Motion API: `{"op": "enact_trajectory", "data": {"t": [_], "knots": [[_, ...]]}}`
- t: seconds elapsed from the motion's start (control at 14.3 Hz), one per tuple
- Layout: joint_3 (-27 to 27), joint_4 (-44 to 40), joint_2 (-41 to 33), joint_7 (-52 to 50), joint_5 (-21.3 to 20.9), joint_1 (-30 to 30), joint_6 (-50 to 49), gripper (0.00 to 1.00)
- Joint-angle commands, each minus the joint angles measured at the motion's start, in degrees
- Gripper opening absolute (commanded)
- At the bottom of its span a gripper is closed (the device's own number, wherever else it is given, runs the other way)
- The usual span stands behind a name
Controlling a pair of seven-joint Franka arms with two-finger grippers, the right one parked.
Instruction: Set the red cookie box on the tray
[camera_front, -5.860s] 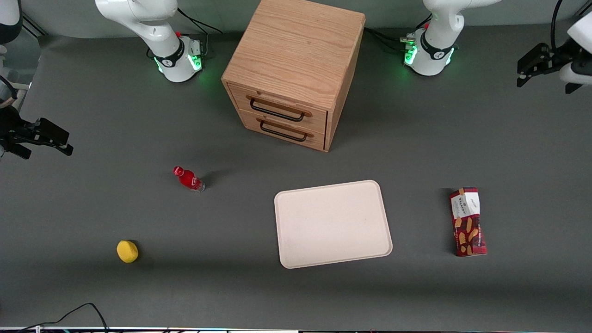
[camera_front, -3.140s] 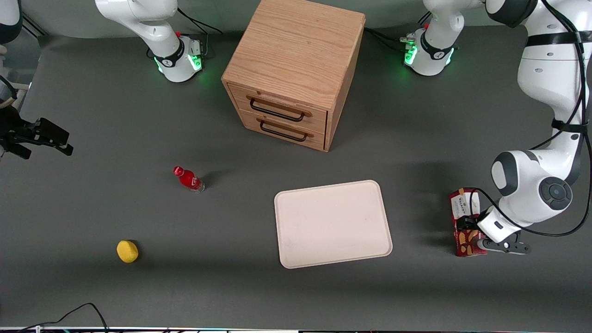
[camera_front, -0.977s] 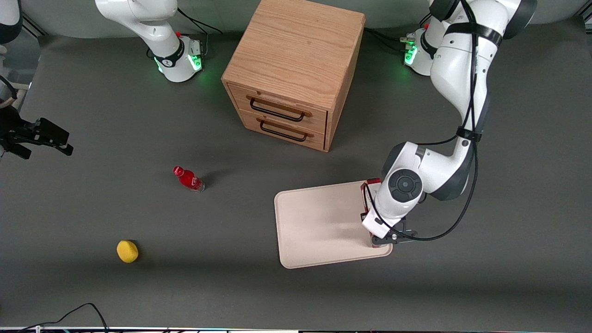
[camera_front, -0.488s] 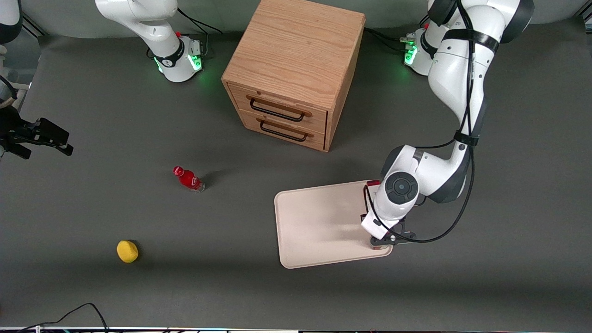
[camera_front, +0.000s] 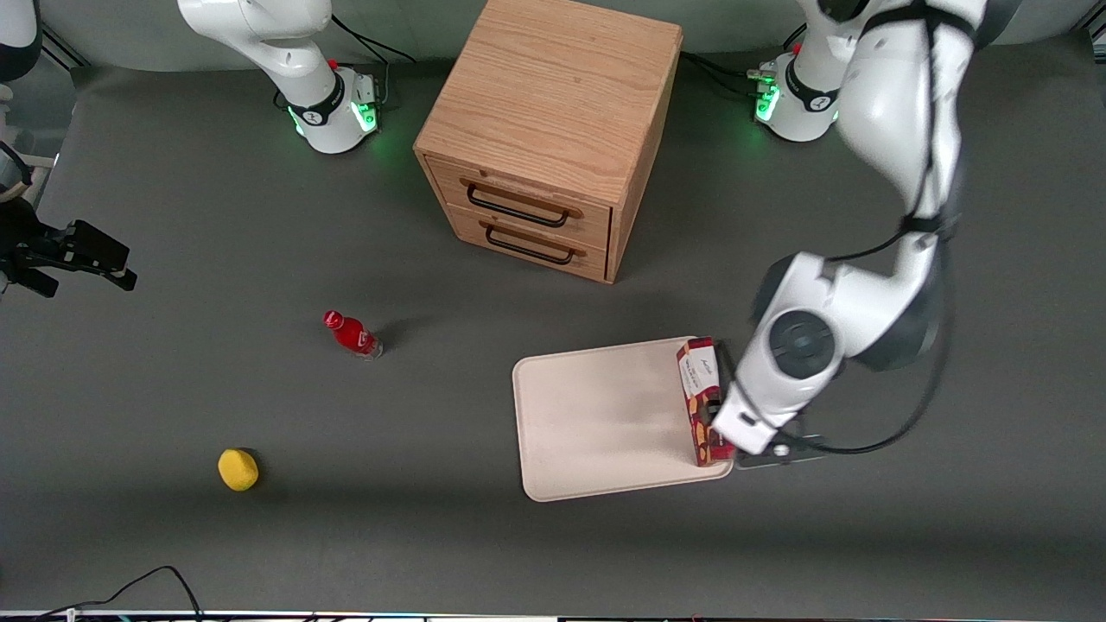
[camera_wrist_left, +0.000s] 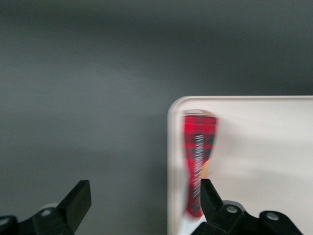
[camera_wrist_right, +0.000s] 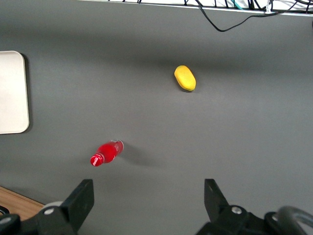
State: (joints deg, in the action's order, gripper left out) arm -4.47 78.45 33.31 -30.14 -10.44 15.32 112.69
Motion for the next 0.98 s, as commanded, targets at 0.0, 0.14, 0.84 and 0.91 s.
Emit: {"op": "enact_trajectory", "data": {"t": [0.0,0.14,0.84,0.91], "knots": [[-0.2,2.9,-10.9,10.6,1.6,-3.6,-9.5,1.0],[-0.2,5.0,-16.4,20.3,5.5,-7.5,-14.0,1.0],[0.2,22.3,-43.9,33.9,6.7,-12.2,-28.0,1.0],[0.2,21.1,-43.9,34.3,6.7,-12.1,-29.9,1.0]]}}
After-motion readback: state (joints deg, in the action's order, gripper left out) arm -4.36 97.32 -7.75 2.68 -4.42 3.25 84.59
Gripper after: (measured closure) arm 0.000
